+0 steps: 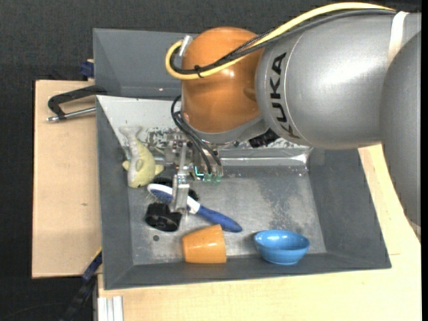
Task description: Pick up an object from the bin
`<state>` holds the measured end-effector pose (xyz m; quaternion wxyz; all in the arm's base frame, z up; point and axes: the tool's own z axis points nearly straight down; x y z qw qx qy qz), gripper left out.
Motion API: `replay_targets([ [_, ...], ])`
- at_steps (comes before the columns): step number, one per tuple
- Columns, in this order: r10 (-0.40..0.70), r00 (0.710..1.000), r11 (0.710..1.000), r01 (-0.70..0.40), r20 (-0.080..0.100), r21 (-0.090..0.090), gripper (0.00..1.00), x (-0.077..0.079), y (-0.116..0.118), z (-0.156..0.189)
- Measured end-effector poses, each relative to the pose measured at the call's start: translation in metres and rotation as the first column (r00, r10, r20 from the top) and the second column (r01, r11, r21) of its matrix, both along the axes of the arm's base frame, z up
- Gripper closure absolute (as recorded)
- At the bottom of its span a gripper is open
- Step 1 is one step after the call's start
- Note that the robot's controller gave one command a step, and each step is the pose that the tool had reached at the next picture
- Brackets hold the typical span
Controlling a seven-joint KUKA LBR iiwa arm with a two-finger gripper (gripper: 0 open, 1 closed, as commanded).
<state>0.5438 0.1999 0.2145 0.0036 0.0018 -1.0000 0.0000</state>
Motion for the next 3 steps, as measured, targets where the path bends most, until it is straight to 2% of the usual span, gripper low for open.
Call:
replay_targets([
  [1,0.074,0.997,0.997,-0.074,0.021,0.003,0.00,-0.013,-0.041,-0.140],
  [2,0.074,0.997,0.997,-0.075,0.010,0.002,1.00,-0.017,-0.041,-0.142],
  [3,0.259,0.966,0.966,-0.259,0.021,-0.001,1.00,-0.010,-0.080,0.075],
])
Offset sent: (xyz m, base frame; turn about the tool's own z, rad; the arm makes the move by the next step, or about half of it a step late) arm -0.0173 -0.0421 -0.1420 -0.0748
